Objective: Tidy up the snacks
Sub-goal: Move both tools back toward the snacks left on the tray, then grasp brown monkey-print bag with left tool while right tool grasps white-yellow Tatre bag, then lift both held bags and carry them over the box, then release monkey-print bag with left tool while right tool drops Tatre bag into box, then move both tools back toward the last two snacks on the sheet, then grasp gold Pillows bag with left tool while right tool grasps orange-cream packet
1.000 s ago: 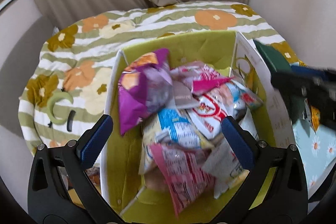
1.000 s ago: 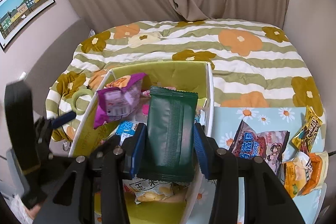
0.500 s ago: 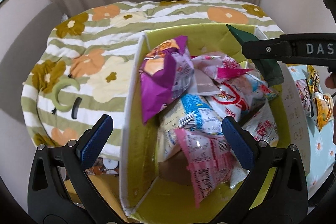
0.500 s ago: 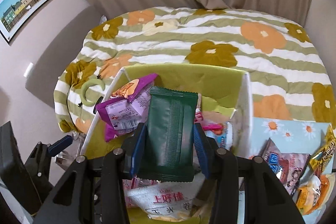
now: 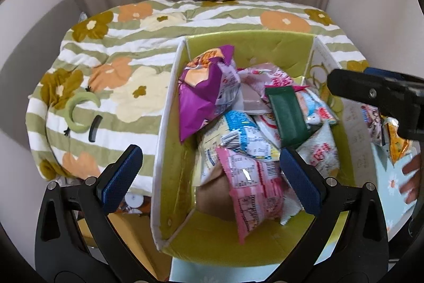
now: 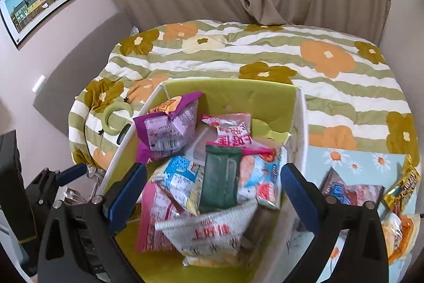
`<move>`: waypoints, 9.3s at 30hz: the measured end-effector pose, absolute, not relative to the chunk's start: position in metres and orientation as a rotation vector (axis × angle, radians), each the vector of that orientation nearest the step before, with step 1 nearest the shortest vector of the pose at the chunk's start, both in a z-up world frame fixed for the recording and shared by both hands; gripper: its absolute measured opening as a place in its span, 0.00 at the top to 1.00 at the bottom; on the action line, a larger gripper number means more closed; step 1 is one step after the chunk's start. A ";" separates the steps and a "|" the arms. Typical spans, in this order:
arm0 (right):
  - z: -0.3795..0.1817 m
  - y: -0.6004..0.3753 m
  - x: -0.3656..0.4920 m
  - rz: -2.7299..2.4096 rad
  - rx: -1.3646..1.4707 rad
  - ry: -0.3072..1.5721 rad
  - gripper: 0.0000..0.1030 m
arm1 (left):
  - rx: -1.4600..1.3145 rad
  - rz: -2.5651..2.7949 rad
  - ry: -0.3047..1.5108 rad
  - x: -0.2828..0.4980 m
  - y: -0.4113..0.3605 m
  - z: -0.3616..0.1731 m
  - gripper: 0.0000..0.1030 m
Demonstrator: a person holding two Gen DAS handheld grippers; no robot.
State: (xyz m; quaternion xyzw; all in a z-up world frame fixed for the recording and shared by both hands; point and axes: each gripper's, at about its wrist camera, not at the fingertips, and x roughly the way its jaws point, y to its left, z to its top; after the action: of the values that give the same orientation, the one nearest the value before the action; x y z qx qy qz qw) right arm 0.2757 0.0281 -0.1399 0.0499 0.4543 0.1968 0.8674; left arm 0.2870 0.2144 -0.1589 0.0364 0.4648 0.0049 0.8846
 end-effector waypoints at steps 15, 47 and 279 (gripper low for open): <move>-0.083 -0.079 0.209 0.309 0.044 0.831 0.03 | 0.033 -0.051 0.902 0.266 0.120 -0.113 0.00; -0.229 -0.286 0.234 0.445 0.045 1.101 0.03 | 0.059 -0.104 1.212 0.375 -0.114 -0.231 0.00; -0.287 -0.325 0.212 -0.076 0.127 1.087 0.13 | 0.320 -0.445 1.316 0.424 -0.232 -0.323 0.52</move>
State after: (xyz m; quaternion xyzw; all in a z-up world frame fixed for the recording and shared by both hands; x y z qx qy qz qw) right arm 0.2120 -0.3248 -0.2867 0.0606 0.5167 -0.0360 0.8532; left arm 0.4236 -0.2320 -0.3227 0.1469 0.6038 -0.2041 0.7564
